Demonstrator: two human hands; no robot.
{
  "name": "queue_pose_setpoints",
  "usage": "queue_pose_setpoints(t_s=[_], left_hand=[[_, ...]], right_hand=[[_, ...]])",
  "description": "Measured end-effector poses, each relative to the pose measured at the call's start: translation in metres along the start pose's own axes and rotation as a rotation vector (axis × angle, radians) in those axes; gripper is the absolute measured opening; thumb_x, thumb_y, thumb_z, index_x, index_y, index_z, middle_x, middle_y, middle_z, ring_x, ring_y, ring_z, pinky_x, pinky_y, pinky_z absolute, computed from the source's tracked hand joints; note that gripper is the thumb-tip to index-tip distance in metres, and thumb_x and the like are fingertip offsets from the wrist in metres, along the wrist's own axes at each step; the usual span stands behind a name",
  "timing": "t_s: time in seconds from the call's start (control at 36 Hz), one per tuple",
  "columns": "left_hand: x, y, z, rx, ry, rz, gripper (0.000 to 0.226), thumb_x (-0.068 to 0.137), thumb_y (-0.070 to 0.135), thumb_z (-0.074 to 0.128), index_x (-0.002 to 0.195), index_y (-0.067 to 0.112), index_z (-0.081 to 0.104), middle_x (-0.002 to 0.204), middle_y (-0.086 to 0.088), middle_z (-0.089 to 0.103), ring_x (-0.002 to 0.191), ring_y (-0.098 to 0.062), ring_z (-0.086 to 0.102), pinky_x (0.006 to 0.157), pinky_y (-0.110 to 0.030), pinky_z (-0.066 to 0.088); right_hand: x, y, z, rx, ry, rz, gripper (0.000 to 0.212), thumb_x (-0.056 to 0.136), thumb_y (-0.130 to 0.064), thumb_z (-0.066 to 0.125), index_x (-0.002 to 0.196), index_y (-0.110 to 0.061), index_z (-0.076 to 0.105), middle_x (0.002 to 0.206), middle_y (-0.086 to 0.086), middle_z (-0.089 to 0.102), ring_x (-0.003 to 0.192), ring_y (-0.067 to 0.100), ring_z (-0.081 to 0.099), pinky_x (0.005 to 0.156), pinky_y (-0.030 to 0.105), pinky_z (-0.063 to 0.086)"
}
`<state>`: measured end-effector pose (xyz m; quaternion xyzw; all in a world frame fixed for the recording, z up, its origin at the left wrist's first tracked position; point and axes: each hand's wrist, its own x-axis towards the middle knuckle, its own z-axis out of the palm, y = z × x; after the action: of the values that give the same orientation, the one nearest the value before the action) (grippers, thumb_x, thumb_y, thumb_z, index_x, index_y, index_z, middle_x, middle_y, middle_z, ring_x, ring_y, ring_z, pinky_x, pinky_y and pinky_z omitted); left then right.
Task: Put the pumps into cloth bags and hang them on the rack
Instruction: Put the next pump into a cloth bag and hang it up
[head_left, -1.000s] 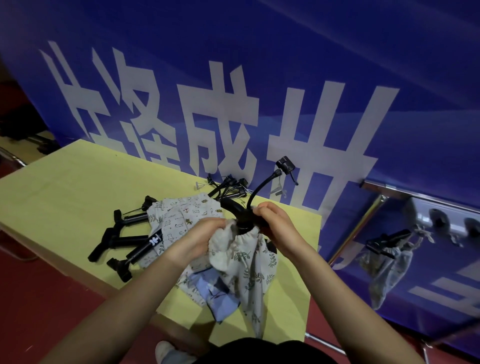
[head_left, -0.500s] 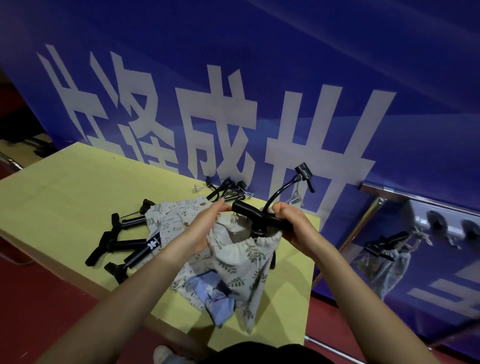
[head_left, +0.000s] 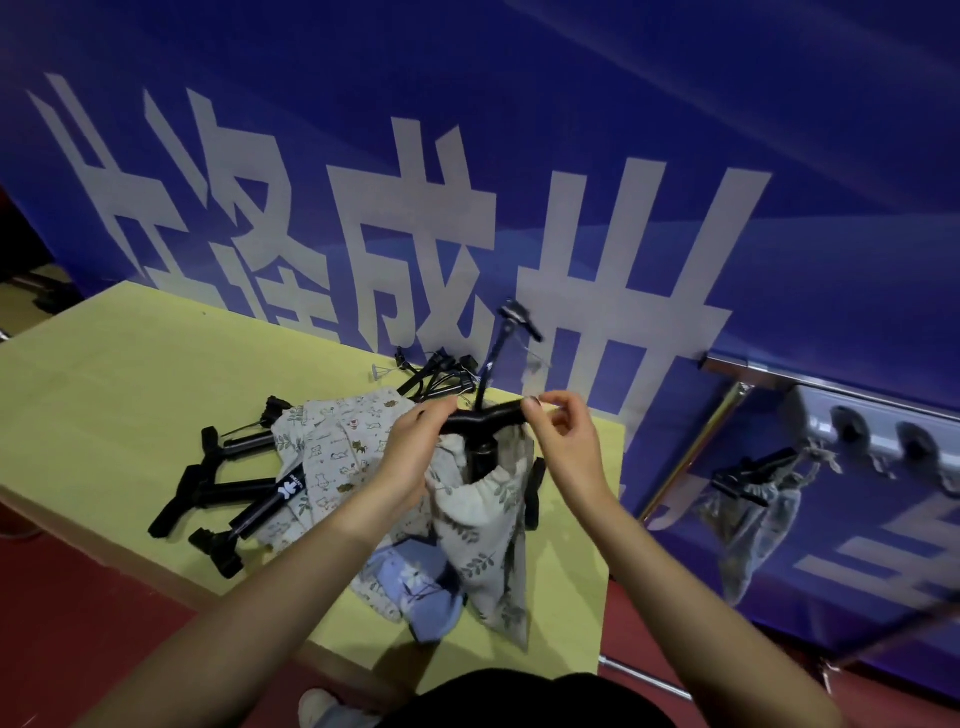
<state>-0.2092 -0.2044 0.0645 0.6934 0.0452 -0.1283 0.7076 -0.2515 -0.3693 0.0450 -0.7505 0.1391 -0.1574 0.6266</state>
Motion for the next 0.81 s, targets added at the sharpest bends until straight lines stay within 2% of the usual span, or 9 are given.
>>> queue_pose_setpoints(t_s=[0.06,0.14,0.19,0.28,0.42,0.5,0.58,0.69,0.81], left_hand=[[-0.002,0.0,0.005,-0.017,0.076,0.014,0.019,0.096,0.031,0.053,0.087,0.022,0.066,0.086,0.006,0.065,0.084,-0.007,0.059,0.068,-0.023,0.041],[-0.003,-0.002,0.01,-0.011,0.123,0.026,0.023,0.095,0.035,0.052,0.093,0.02,0.071,0.095,0.002,0.069,0.094,-0.013,0.062,0.078,-0.029,0.046],[-0.004,-0.003,0.011,-0.012,0.132,0.031,0.026,0.096,0.036,0.052,0.097,0.02,0.072,0.098,0.002,0.071,0.098,-0.013,0.063,0.081,-0.029,0.047],[-0.011,-0.005,0.014,-0.028,0.141,0.067,0.027,0.096,0.033,0.051,0.097,0.018,0.073,0.097,0.0,0.072,0.096,-0.012,0.063,0.073,-0.024,0.044],[-0.02,-0.008,0.023,0.022,0.173,0.11,0.028,0.098,0.035,0.048,0.1,0.02,0.071,0.096,-0.004,0.07,0.082,-0.01,0.059,0.066,-0.02,0.043],[-0.019,-0.008,0.029,0.038,0.179,0.12,0.026,0.098,0.037,0.048,0.095,0.024,0.07,0.084,-0.003,0.063,0.071,-0.01,0.053,0.062,-0.021,0.041],[-0.016,-0.006,0.033,0.049,0.183,0.125,0.026,0.098,0.038,0.048,0.091,0.025,0.07,0.073,-0.001,0.058,0.06,-0.012,0.048,0.059,-0.026,0.04],[-0.008,-0.004,0.034,0.039,0.209,0.103,0.028,0.098,0.04,0.048,0.098,0.024,0.07,0.052,0.01,0.044,0.043,-0.006,0.036,0.045,-0.019,0.032],[-0.005,-0.001,0.04,0.043,0.222,0.124,0.026,0.098,0.037,0.048,0.096,0.023,0.07,0.052,0.01,0.042,0.044,-0.007,0.034,0.045,-0.019,0.031]], right_hand=[[-0.009,0.012,0.005,-0.179,-0.06,0.078,0.044,0.08,-0.059,0.064,0.102,-0.021,0.056,0.072,0.001,0.054,0.062,0.012,0.05,0.059,0.031,0.04],[-0.015,0.022,0.011,-0.373,-0.198,0.187,0.048,0.084,-0.06,0.06,0.071,-0.014,0.053,0.06,0.002,0.054,0.055,0.017,0.052,0.056,0.032,0.035],[-0.015,0.021,0.009,-0.391,-0.199,0.194,0.048,0.09,-0.049,0.059,0.059,-0.015,0.044,0.052,0.003,0.049,0.05,0.019,0.049,0.053,0.032,0.032],[-0.007,0.014,0.001,-0.424,-0.209,0.229,0.038,0.09,-0.022,0.055,0.055,-0.016,0.042,0.049,-0.002,0.044,0.045,0.014,0.04,0.048,0.028,0.027],[0.0,0.005,-0.01,-0.309,-0.257,0.36,0.023,0.087,-0.013,0.049,0.065,-0.008,0.052,0.063,0.012,0.055,0.044,0.018,0.041,0.04,0.02,0.027],[0.003,0.0,-0.015,-0.215,-0.269,0.376,0.017,0.087,-0.006,0.048,0.07,-0.008,0.05,0.061,0.011,0.05,0.047,0.018,0.04,0.039,0.02,0.029],[0.007,0.0,-0.02,-0.085,-0.294,0.429,0.014,0.088,0.0,0.046,0.076,-0.006,0.051,0.064,0.009,0.048,0.05,0.016,0.04,0.045,0.024,0.035],[0.006,0.002,-0.03,0.062,-0.258,0.517,0.015,0.088,0.007,0.044,0.081,-0.003,0.053,0.066,0.01,0.049,0.049,0.014,0.046,0.044,0.02,0.039],[0.001,0.006,-0.047,-0.156,-0.251,0.473,0.008,0.088,0.003,0.054,0.093,-0.001,0.059,0.066,0.009,0.059,0.053,0.015,0.053,0.044,0.019,0.046]])
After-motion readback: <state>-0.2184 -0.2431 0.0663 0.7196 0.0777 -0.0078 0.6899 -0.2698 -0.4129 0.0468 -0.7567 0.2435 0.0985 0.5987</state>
